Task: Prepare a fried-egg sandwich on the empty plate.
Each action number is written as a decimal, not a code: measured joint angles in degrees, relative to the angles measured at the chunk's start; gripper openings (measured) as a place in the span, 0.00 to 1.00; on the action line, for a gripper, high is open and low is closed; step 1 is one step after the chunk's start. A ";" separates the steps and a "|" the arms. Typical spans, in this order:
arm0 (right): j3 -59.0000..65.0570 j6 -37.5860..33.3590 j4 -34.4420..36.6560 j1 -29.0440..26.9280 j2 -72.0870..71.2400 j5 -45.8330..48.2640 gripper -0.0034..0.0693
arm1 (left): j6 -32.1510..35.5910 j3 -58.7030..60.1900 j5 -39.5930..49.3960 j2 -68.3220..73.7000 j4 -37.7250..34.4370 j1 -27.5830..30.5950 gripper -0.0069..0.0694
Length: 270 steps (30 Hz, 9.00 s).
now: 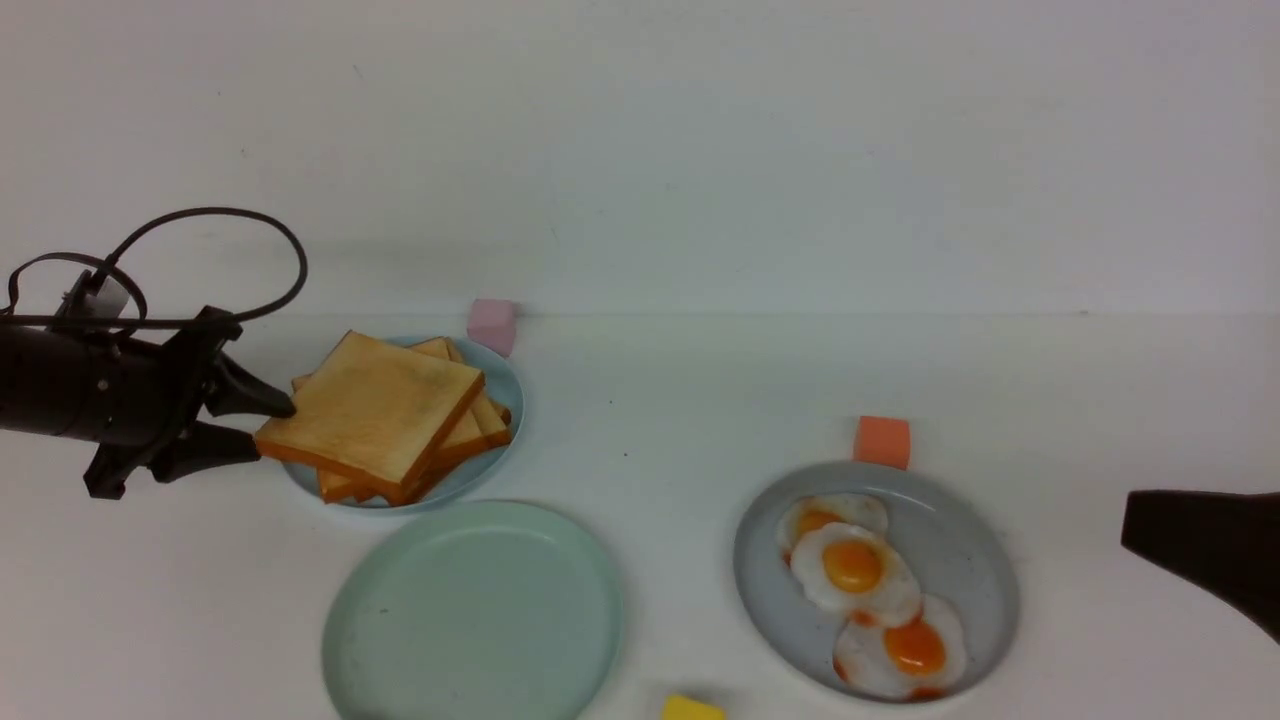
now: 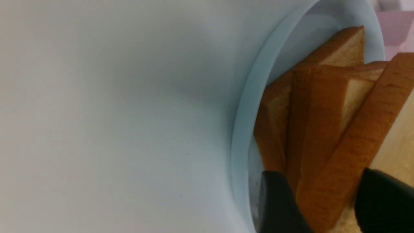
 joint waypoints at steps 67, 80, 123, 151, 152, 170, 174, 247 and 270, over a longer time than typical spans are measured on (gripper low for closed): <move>-0.64 -4.68 0.16 0.00 5.19 -0.07 0.38 | 28.75 39.08 -11.49 -26.12 -21.62 -13.48 0.08; -10.39 -0.51 -5.90 0.00 14.80 5.99 0.48 | 21.01 39.08 -12.32 -26.25 -15.42 -14.79 0.38; -39.78 -1.96 -14.10 -0.05 72.75 14.17 0.58 | -12.65 23.54 -5.67 -57.19 38.91 -49.03 0.13; -40.04 -5.66 -10.48 -0.05 74.89 12.66 0.07 | -12.89 23.54 -4.60 -57.19 40.07 -49.03 0.15; -40.13 -5.79 -10.65 -0.05 74.10 12.84 0.07 | -13.01 23.54 -4.43 -57.19 40.48 -49.03 0.16; -60.73 4.33 -16.43 22.79 74.14 19.75 0.07 | -33.68 23.54 0.24 -60.39 66.53 -49.03 0.16; -66.68 5.45 -15.89 27.18 79.45 19.75 0.07 | -36.74 23.54 2.43 -64.75 70.25 -49.03 0.11; -45.11 -5.60 -17.06 30.20 41.85 30.73 0.03 | -1.88 6.92 -8.61 -5.47 -3.07 -7.14 0.62; -45.11 -4.73 -16.68 30.20 41.85 31.68 0.04 | 2.88 6.92 -9.39 -2.23 -7.60 -7.12 0.15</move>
